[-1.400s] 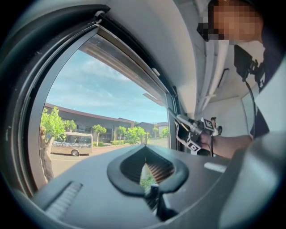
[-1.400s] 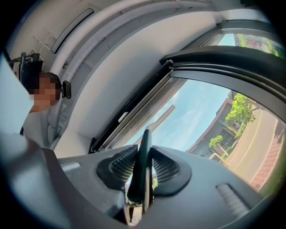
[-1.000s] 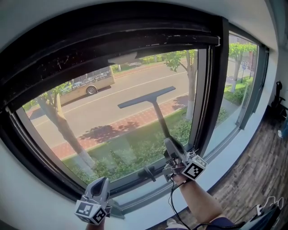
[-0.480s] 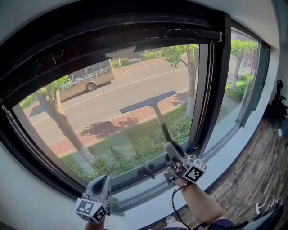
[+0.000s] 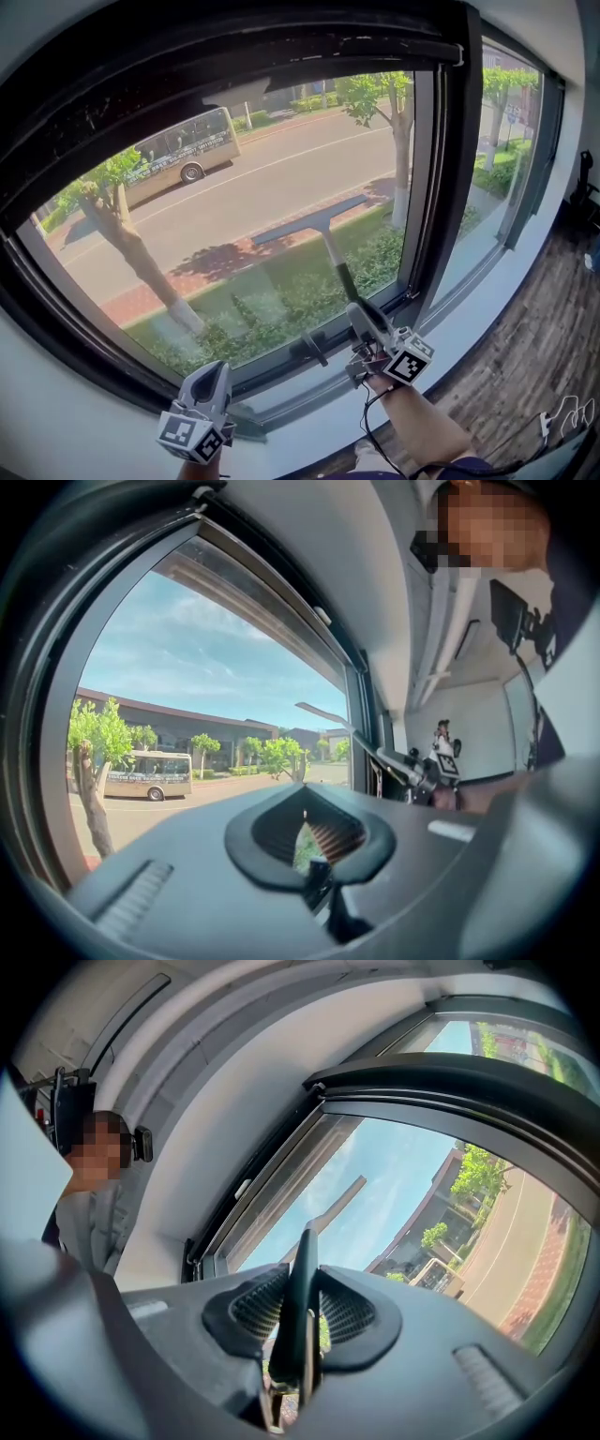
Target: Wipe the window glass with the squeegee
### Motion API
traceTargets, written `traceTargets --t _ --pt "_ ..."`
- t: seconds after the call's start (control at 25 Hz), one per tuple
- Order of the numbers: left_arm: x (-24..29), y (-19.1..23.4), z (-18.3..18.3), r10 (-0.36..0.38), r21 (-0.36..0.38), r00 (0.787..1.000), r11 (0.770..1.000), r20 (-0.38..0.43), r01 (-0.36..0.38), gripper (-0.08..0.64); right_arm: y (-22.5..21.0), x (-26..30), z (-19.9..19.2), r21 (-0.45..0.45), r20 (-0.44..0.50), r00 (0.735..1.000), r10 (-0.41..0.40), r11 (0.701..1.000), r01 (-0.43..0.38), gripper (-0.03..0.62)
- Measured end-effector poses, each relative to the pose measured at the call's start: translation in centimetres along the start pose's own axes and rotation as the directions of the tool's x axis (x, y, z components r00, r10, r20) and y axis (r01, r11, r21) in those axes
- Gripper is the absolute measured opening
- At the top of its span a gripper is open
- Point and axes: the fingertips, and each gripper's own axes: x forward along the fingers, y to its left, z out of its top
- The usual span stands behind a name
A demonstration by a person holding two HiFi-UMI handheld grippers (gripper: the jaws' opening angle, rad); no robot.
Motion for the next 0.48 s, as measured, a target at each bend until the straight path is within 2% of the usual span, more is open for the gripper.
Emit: traceTargets --t 0.48 --pt "0.7 -0.7 -0.8 -0.008 -0.004 1.0 1.0 -0.03 0.008 0.005 -1.4 -2.7 -2.3 0.028 -0.041 0.998 -0.039 0.999 0.04 0.103"
